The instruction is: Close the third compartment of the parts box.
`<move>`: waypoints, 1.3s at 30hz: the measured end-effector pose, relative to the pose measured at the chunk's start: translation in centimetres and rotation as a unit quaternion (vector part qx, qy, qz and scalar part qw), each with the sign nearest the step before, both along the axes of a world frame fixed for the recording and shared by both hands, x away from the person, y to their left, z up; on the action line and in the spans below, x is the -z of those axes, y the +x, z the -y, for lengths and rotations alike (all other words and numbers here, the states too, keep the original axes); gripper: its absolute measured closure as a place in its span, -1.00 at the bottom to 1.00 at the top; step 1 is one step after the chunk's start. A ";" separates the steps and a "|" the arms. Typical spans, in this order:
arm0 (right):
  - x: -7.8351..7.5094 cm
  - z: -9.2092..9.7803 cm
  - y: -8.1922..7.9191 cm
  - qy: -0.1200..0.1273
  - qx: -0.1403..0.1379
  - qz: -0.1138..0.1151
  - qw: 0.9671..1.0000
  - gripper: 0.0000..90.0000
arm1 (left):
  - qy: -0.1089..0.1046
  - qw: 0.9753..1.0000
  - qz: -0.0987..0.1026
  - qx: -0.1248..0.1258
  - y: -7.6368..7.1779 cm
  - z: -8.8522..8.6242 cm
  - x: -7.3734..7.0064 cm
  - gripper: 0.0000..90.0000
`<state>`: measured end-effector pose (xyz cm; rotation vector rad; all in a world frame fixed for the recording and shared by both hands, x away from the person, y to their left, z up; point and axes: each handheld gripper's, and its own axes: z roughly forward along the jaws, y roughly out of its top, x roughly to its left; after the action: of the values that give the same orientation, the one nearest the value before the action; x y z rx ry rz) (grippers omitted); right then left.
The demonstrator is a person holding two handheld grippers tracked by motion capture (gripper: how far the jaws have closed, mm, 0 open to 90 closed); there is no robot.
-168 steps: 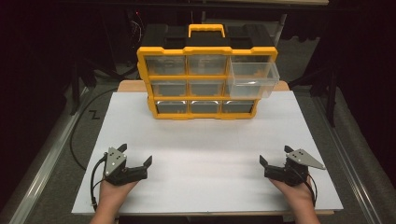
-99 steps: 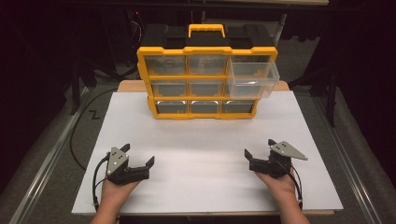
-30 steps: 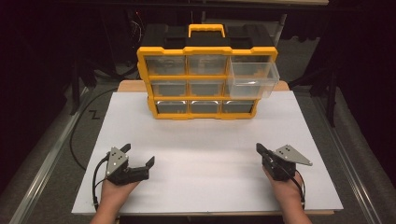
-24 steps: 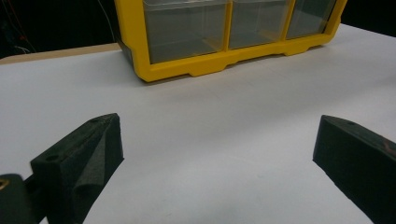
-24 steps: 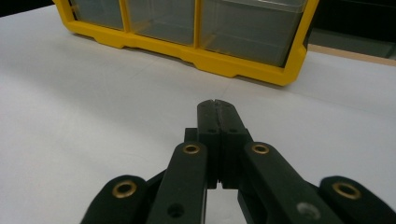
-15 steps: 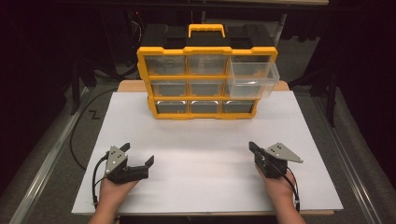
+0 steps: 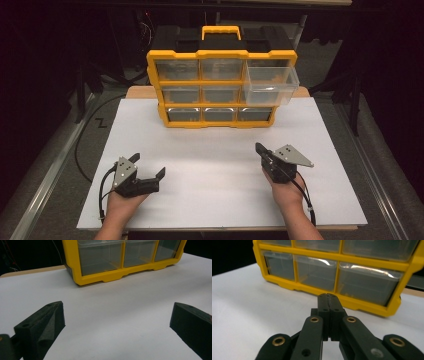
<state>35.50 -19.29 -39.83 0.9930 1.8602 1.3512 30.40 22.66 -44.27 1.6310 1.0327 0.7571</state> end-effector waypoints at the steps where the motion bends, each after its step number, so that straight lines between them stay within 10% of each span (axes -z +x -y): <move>1: -0.2 -0.2 0.1 0.001 -0.002 0.002 1.000 1.00 | 0.000 1.000 0.000 0.000 0.0 0.0 0.0 -0.99; 39: -9.1 -0.3 2.2 0.051 0.043 0.078 0.995 1.00 | -0.001 1.000 0.004 -0.001 0.0 -0.1 0.0 -0.99</move>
<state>37.73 -18.95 -30.70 0.9782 1.6297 1.4410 30.35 22.74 -44.24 1.6234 1.0286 0.7632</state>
